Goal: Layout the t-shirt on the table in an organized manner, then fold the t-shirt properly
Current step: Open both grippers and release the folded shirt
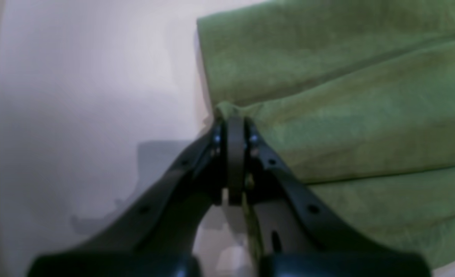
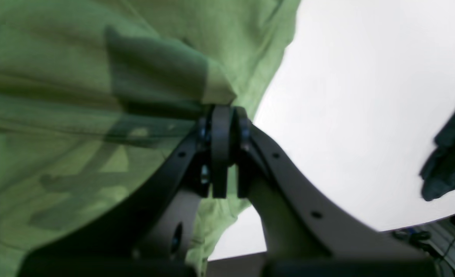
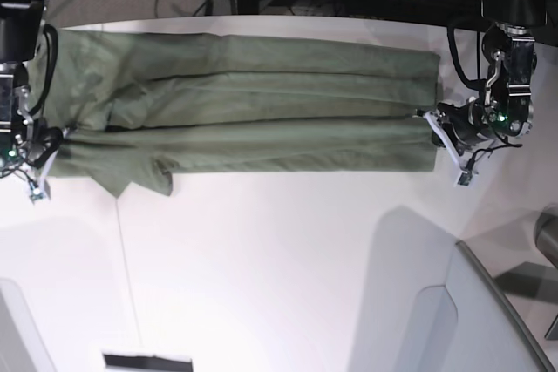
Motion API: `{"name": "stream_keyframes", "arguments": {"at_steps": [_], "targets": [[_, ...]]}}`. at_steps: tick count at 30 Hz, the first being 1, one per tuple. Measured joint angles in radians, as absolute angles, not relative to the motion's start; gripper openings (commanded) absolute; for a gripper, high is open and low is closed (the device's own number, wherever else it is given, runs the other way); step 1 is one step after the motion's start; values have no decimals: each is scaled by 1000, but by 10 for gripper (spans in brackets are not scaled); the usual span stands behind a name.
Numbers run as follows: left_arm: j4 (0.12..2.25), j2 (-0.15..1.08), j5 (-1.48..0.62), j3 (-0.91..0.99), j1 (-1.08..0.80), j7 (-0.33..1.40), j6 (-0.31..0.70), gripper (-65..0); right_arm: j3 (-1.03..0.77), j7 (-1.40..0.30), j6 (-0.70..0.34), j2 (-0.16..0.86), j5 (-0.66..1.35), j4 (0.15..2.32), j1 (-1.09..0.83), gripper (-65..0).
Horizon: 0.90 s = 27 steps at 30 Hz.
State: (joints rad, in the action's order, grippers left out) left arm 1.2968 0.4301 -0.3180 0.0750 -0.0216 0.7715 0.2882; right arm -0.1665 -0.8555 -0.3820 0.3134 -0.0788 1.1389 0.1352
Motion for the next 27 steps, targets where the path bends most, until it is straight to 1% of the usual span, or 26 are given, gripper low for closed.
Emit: {"name": "stream_keyframes", "arguments": {"at_steps": [6, 7, 8, 10, 14, 15, 17, 18, 20, 22, 25, 27], "targets": [[1297, 430, -318, 75, -23, 772, 288, -650, -167, -831, -382, 313, -80, 1118, 144, -641], [1297, 430, -318, 75, -25, 772, 288, -650, -167, -831, -382, 313, -79, 1118, 149, -635], [1297, 430, -318, 75, -25, 772, 288, -650, -167, -830, -382, 313, -80, 1118, 152, -611], [1297, 430, -318, 75, -26, 772, 288, -650, -167, -830, -382, 313, -80, 1118, 155, -530], [1297, 430, -318, 75, -27, 775, 288, -650, -167, -838, -374, 314, -83, 1118, 151, -317], [1297, 430, -318, 75, -28, 775, 288, -642, -167, -838, -374, 314, -83, 1118, 151, -266], [1297, 430, -318, 79, -31, 775, 288, -513, -167, -839, -374, 315, -83, 1120, 153, -186], [1297, 433, -313, 80, -31, 776, 288, -459, -167, -854, -374, 315, -83, 1123, 155, -164], [1297, 438, -314, 85, -31, 778, 288, -359, -167, -902, -373, 315, -88, 1175, 152, -155], [1297, 438, -314, 89, -26, 779, 287, -268, -171, -925, -376, 315, -89, 1297, 136, -155], [1307, 431, -337, 178, -25, 807, 292, -178, -168, -926, -379, 313, -83, 1483, 117, -153], [1349, 429, -319, 284, -25, 839, 288, -145, -165, -936, -385, 298, -89, 1540, 115, -153]]}}
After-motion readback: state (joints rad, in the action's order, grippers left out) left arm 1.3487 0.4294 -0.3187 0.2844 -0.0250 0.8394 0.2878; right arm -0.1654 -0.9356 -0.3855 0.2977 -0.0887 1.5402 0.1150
